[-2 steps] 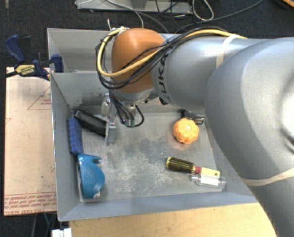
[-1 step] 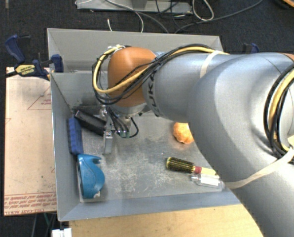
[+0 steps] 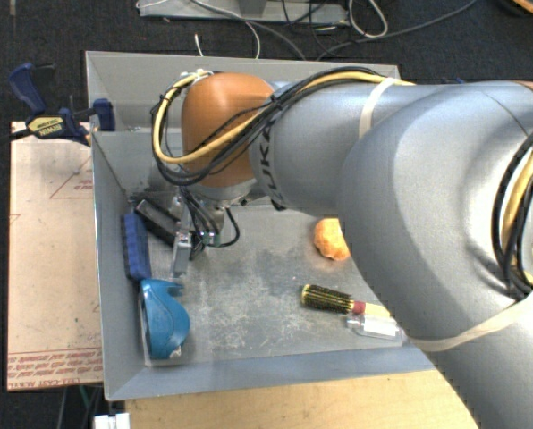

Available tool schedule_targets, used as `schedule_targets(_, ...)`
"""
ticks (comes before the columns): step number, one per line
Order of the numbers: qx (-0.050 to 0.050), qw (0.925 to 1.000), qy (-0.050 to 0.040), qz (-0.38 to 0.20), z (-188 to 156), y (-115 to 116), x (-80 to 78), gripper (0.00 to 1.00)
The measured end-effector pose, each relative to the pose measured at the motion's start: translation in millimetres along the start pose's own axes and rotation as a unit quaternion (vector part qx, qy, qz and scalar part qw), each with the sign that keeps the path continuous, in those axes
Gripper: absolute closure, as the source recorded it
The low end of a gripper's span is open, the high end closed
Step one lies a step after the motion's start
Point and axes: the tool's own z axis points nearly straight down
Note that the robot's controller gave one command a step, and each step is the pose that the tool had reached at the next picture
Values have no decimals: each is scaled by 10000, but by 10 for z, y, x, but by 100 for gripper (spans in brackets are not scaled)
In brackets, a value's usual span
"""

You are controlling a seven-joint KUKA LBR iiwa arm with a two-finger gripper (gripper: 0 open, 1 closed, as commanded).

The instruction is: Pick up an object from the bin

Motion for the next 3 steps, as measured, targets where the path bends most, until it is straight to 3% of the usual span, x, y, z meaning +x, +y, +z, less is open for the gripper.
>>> schedule_targets(1,-6,9999,-14,106,-44,53,66,0)
schedule_targets(2,-23,9945,-52,1050,167,32,-46,100)
schedule_targets(3,-24,9944,-51,1052,167,32,-46,100)
